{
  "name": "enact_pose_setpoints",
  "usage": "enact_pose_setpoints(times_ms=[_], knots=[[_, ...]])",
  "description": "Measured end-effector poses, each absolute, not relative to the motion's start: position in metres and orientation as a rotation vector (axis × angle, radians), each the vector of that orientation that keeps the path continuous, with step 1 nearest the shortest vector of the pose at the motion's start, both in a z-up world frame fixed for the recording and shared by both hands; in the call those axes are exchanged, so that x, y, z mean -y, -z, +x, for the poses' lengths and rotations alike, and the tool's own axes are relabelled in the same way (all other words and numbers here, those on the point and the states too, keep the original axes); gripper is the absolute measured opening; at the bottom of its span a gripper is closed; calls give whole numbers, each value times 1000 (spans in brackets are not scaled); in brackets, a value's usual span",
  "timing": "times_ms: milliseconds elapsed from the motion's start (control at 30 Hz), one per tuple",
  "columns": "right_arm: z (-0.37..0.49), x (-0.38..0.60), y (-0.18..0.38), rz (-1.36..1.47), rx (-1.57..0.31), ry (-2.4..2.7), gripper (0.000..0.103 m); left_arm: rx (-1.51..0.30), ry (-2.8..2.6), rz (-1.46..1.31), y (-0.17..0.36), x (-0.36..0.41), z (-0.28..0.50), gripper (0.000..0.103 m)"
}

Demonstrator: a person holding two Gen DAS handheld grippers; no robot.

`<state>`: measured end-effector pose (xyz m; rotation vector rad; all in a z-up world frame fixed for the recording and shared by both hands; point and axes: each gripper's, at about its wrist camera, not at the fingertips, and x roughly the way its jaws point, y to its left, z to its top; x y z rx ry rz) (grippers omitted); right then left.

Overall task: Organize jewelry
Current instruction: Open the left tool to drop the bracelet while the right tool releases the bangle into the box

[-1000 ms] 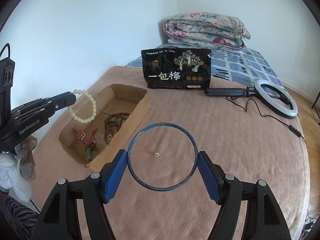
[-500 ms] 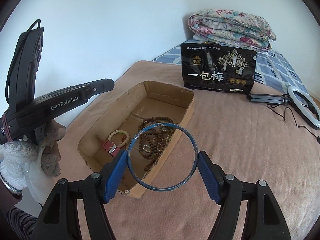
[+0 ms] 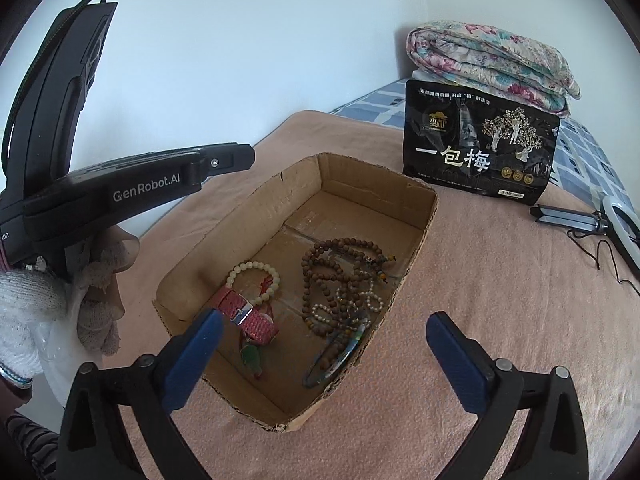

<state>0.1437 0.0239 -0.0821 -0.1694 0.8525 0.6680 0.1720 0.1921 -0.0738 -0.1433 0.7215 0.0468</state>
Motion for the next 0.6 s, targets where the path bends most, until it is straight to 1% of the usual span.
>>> enact_pose_setpoints(times_ms=[33,67,267,333,367,400,600], knots=[[144,-23,81,-171,-851,-664,103,-721,-49,-146,74,-193,171,26],[144,-22,80,-171,-848,-659,103,-716,-50,-151,73,-193,170,36],[144,-10,76,-140,-844,-631,103,-713,-52,-155,72,-194,169,37],[143,-6,75,-132,-845,-623,103,-712,-50,-155,72,-194,169,44],[143,-3,74,-132,-844,-620,103,-710,-48,-156,71,-194,168,52],[142,-1,73,-133,-842,-615,103,-708,-48,-156,70,-194,167,57],[136,20,62,-127,-823,-585,103,-691,-43,-139,60,-184,157,58]])
